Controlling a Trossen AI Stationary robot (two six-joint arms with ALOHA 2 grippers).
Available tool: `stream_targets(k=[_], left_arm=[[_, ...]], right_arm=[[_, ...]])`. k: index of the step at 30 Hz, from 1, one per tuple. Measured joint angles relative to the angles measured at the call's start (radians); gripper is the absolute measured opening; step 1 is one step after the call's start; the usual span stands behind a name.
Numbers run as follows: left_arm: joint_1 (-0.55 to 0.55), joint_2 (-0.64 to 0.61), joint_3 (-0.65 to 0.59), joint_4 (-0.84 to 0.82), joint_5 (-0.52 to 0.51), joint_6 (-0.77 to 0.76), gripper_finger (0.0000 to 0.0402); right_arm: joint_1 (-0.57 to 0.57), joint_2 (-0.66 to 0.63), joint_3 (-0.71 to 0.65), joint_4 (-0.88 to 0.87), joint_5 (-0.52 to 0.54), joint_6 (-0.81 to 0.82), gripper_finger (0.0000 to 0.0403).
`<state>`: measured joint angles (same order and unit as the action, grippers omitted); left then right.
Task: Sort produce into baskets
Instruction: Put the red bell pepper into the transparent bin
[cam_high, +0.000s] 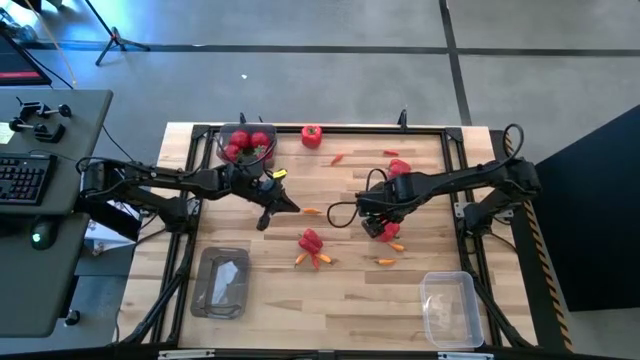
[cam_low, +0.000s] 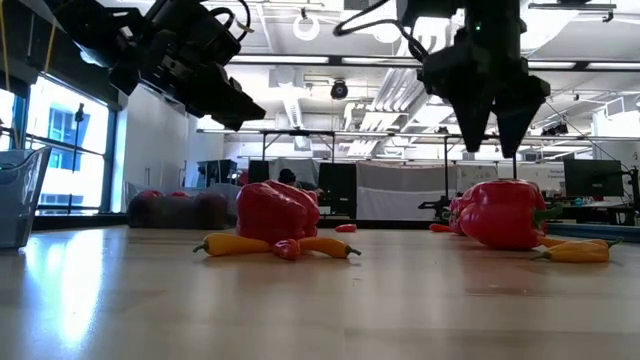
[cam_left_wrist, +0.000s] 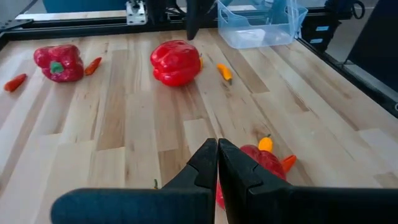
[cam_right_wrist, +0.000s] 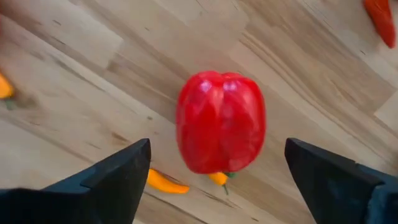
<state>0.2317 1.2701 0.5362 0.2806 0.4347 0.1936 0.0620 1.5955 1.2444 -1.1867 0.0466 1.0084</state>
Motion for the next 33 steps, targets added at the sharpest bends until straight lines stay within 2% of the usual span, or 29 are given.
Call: stream_targets(k=[5, 22, 25, 28, 30, 33], left_arm=[[0.000, 0.000, 0.000, -0.008, 0.000, 0.005, 0.0000], [0.001, 0.000, 0.000, 0.009, -0.001, -0.032, 0.0000], [0.001, 0.000, 0.000, 0.009, -0.005, -0.027, 0.0000], [0.001, 0.000, 0.000, 0.009, -0.032, -0.026, 0.0000], [0.001, 0.000, 0.000, 0.008, -0.067, -0.026, 0.0000], [0.011, 0.000, 0.000, 0.008, -0.089, -0.021, 0.0000]], right_arm=[[-0.003, 0.000, -0.026, 0.010, -0.003, -0.007, 0.0365], [-0.018, 0.000, -0.249, 0.301, -0.024, -0.073, 0.0362], [-0.018, 0.000, -0.292, 0.369, -0.026, -0.067, 0.0344], [-0.021, -0.004, -0.307, 0.383, -0.029, -0.067, 0.0303], [-0.024, -0.001, -0.291, 0.346, -0.031, -0.071, 0.0272], [-0.024, 0.005, -0.222, 0.211, -0.041, -0.102, 0.0270]])
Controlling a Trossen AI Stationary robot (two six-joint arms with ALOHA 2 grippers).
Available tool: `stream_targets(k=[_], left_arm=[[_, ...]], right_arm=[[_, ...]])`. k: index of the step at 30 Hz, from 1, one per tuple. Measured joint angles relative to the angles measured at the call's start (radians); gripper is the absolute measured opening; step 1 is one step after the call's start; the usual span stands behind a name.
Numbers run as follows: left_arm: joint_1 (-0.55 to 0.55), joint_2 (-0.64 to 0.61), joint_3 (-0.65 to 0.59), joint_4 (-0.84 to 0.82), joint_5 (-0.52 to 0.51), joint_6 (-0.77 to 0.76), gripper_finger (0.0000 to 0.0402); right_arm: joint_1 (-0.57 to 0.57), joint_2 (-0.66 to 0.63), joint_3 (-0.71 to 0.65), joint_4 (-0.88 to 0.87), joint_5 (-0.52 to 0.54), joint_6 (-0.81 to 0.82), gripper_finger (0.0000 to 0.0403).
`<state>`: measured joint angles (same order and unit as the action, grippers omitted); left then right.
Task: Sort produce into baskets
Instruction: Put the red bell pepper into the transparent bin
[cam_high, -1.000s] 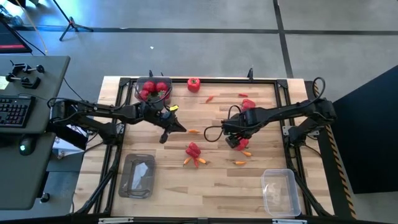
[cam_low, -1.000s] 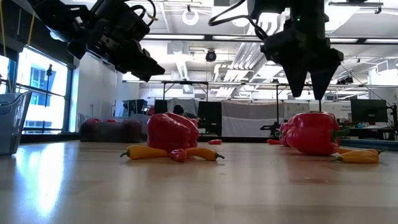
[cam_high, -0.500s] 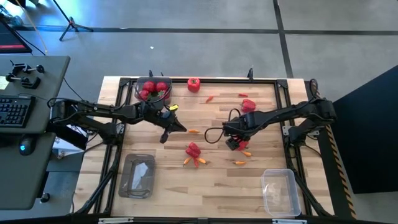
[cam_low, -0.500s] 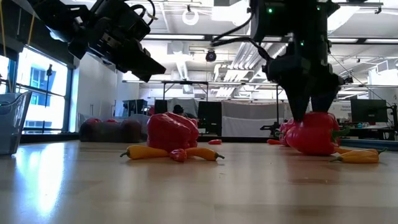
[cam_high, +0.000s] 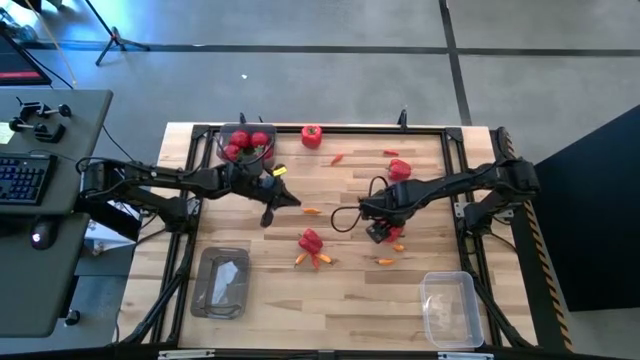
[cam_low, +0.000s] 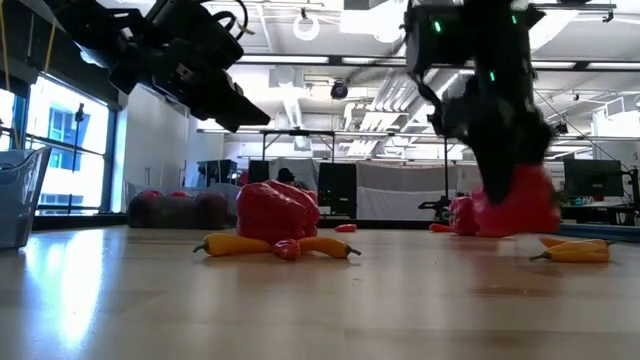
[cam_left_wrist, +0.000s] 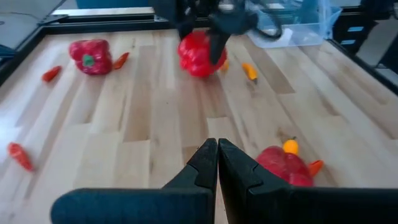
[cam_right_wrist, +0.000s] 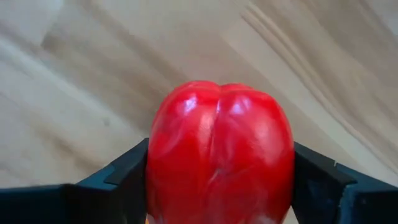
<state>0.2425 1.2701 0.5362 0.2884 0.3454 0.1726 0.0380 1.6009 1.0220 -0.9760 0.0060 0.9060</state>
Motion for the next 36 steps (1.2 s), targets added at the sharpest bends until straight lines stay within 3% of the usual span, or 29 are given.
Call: stream_targets(k=[7, 12, 16, 21, 36], left_arm=[[0.049, 0.000, 0.000, -0.001, -0.003, 0.014, 0.0000], [0.084, 0.000, 0.000, -0.001, -0.003, 0.014, 0.0000], [0.100, 0.000, 0.000, -0.001, -0.002, 0.014, 0.0000], [0.106, 0.000, 0.000, 0.000, -0.001, 0.016, 0.0000], [0.106, 0.000, 0.000, -0.007, 0.000, 0.022, 0.0000]], right_arm=[[0.045, -0.003, 0.304, -0.367, -0.116, 0.018, 0.0270], [0.142, -0.004, 0.470, -0.563, -0.309, 0.158, 0.0270], [0.216, -0.004, 0.504, -0.596, -0.513, 0.275, 0.0270], [0.275, 0.001, 0.434, -0.597, -0.714, 0.317, 0.0270], [0.285, 0.002, -0.068, -0.553, -0.940, 0.051, 0.0270]])
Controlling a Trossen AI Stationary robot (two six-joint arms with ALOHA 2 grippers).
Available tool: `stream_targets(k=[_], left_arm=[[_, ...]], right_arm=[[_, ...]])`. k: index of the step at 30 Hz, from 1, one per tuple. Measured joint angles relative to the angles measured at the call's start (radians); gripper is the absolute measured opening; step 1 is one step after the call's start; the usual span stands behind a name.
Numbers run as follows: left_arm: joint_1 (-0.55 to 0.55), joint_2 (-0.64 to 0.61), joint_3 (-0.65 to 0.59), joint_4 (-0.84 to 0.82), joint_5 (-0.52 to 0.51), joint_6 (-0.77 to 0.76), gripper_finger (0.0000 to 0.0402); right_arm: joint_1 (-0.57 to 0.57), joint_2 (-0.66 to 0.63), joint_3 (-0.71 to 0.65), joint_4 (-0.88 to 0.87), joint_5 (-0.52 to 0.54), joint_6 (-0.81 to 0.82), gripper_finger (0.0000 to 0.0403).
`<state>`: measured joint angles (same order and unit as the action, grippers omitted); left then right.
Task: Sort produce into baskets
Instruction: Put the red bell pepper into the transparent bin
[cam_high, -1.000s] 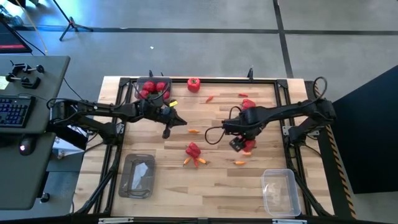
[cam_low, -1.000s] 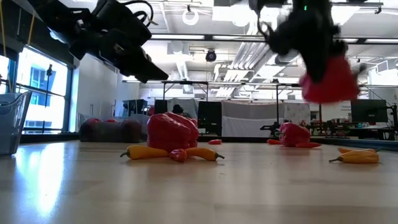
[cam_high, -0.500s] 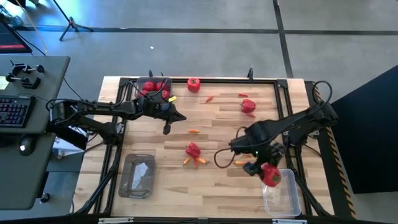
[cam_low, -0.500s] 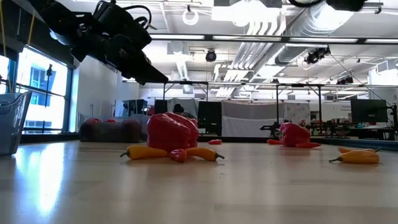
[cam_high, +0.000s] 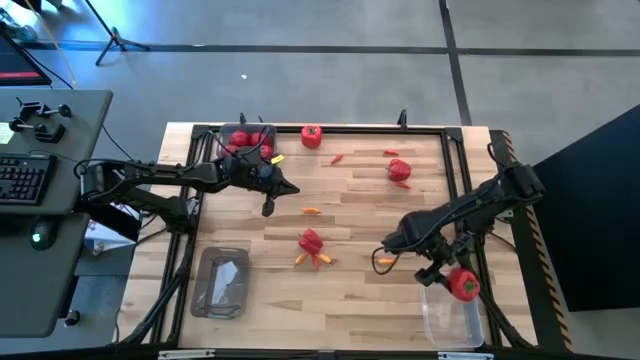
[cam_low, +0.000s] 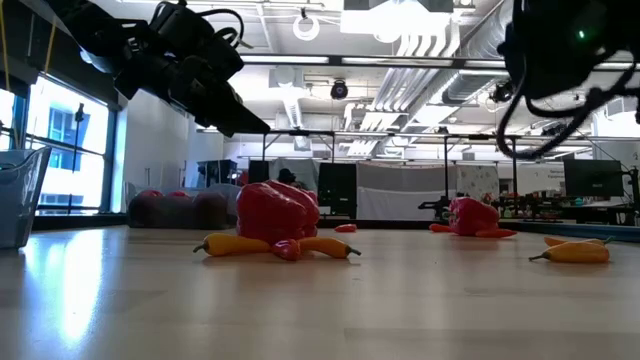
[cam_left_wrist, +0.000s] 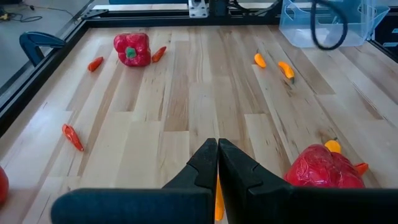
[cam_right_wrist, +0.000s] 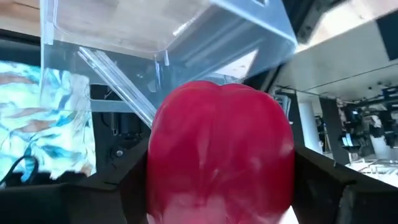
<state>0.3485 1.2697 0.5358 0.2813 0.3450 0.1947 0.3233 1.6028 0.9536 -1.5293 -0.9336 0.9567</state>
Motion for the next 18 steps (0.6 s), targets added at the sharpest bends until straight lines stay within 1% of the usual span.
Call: stream_targets(k=[6, 16, 18], left_arm=[[0.000, 0.000, 0.000, -0.009, 0.000, -0.006, 0.0000], [0.000, 0.000, 0.000, -0.016, 0.000, -0.007, 0.0000], [0.000, 0.000, 0.000, -0.017, 0.000, -0.005, 0.0000]], right_arm=[[0.000, 0.000, -0.086, 0.177, -0.034, 0.033, 0.0270], [0.000, 0.000, -0.131, 0.396, -0.032, 0.136, 0.0270], [0.000, 0.000, -0.134, 0.418, -0.031, 0.152, 0.0270]])
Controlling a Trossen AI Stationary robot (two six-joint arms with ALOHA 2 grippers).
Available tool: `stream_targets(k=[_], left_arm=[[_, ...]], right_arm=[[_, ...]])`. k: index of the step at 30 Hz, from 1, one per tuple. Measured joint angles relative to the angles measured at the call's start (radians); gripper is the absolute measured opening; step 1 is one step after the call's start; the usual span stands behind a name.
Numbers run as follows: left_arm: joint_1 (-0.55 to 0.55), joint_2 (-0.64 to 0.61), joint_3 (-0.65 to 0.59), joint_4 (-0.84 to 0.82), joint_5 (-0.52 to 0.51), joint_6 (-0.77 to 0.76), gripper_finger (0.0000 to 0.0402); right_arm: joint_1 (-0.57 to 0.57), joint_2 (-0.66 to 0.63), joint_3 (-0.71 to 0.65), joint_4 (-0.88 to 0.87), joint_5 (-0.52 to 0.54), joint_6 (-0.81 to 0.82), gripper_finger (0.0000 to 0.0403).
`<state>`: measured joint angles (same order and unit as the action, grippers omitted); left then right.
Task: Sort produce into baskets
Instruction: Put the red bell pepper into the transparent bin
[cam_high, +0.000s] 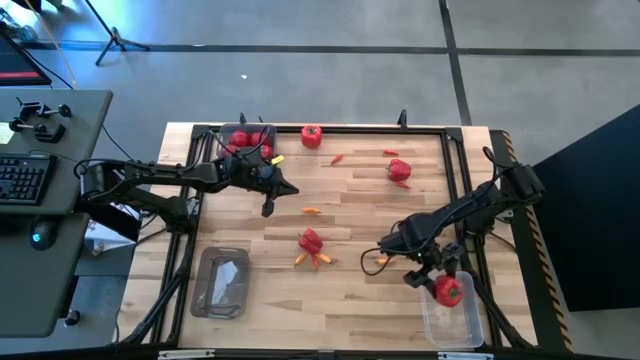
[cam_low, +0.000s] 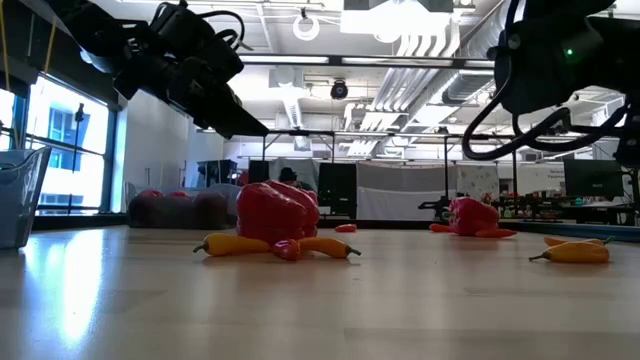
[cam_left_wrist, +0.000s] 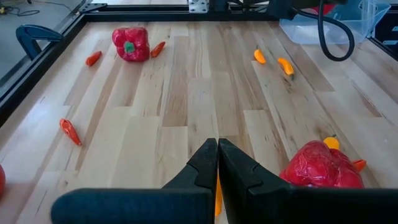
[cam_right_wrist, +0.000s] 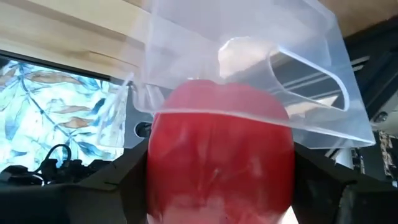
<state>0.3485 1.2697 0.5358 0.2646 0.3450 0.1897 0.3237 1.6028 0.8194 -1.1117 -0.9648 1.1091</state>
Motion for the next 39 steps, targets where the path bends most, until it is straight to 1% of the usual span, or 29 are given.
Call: stream_targets(k=[7, 12, 14, 16, 22, 27, 32, 39], left_arm=[[0.000, 0.000, 0.000, -0.003, 0.000, 0.007, 0.0000], [0.000, 0.000, 0.000, -0.007, 0.000, 0.007, 0.0000], [0.000, 0.000, 0.000, -0.007, 0.000, 0.007, 0.0000], [0.000, 0.000, 0.000, -0.007, 0.000, 0.007, 0.0000], [0.000, 0.000, 0.000, -0.007, 0.000, 0.008, 0.0000], [0.000, 0.000, 0.000, -0.007, 0.000, 0.010, 0.0000], [0.000, 0.000, 0.000, -0.007, 0.000, 0.010, 0.0000], [0.000, 0.000, 0.000, -0.006, 0.000, 0.009, 0.0000]], right_arm=[[0.009, 0.000, 0.000, 0.041, 0.003, 0.039, 0.0271], [0.027, 0.000, 0.000, 0.065, 0.031, 0.062, 0.0325], [0.033, 0.000, 0.000, 0.066, 0.039, 0.062, 0.0332], [0.037, 0.000, 0.000, 0.067, 0.039, 0.065, 0.0328], [0.037, 0.000, 0.000, 0.071, 0.047, 0.061, 0.0294], [0.037, 0.000, 0.000, 0.080, 0.078, 0.054, 0.0287], [0.037, 0.000, 0.001, 0.079, 0.123, 0.035, 0.0292], [0.037, 0.000, 0.001, 0.090, 0.218, 0.009, 0.0325]])
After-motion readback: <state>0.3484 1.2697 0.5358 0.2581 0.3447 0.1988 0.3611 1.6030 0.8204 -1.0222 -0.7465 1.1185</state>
